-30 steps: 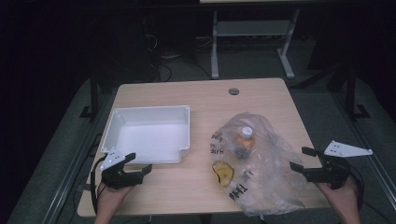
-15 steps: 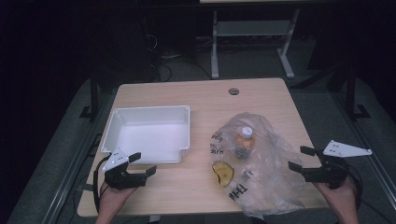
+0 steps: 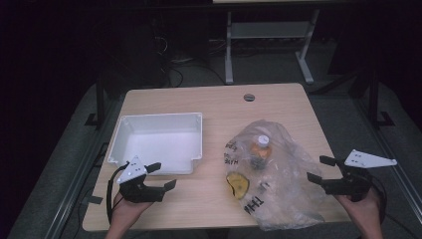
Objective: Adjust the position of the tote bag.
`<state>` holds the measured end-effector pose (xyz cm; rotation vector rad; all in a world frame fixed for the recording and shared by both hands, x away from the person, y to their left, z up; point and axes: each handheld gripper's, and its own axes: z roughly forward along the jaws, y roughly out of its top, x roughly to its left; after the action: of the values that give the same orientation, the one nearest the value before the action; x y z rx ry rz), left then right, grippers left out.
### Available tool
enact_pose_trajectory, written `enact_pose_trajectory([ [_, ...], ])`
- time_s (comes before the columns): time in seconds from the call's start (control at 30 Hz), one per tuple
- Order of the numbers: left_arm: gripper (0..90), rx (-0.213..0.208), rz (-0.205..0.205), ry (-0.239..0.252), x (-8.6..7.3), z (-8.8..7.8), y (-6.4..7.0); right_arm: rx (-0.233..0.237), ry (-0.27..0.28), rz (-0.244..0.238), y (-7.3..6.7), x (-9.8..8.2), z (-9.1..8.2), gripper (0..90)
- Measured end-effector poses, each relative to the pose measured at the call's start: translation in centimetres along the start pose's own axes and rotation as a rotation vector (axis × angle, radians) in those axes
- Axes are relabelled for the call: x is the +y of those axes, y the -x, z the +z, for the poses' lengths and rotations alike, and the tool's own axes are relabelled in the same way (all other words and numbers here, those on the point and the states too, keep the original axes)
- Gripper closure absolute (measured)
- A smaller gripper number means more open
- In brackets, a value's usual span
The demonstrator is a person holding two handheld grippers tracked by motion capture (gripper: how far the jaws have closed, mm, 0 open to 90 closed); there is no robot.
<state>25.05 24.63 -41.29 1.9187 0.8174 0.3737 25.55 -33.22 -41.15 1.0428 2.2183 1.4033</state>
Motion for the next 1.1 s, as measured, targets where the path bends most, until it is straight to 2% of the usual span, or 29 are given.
enact_pose_trajectory([
  [0.1,19.8,-0.027,0.03,-0.003,0.7,0.2,0.6,0.005,-0.002,-0.002,-0.1,0.0,0.0,17.7],
  [0.27,20.5,-0.08,0.041,-0.004,1.6,0.7,1.4,0.003,-0.007,-0.003,0.0,-0.1,-0.1,17.8],
  [0.33,21.1,-0.087,0.05,-0.006,1.8,0.9,1.7,0.005,-0.003,-0.003,0.0,-0.1,-0.1,17.8],
  [0.37,21.3,-0.106,0.073,-0.016,2.3,1.3,2.1,0.003,-0.006,-0.006,0.0,0.0,-0.1,17.8],
  [0.4,21.7,-0.106,0.073,-0.016,2.3,1.3,2.1,0.004,-0.008,-0.012,0.0,0.1,-0.1,17.8],
  [0.43,22.3,-0.121,0.092,-0.021,2.8,1.6,2.5,0.004,-0.008,-0.016,0.0,0.2,-0.1,17.9],
  [0.57,23.2,-0.153,0.119,-0.026,4.1,2.2,3.6,0.013,0.008,-0.02,0.1,0.4,0.1,18.5],
  [0.73,23.2,-0.191,0.161,-0.027,5.6,3.2,4.6,0.014,-0.008,-0.022,0.4,0.5,0.0,18.5],
  [0.93,24.0,-0.238,0.182,-0.055,7.1,4.9,5.4,0.014,-0.01,-0.012,0.6,0.1,-0.6,18.6],
  [1.07,25.0,-0.264,0.177,-0.058,7.8,5.7,5.8,0.01,0.003,-0.011,0.8,0.3,-0.8,18.7],
  [1.1,25.4,-0.281,0.174,-0.059,8.2,6.2,6.1,0.016,0.011,-0.008,0.9,0.3,-0.8,18.7],
])
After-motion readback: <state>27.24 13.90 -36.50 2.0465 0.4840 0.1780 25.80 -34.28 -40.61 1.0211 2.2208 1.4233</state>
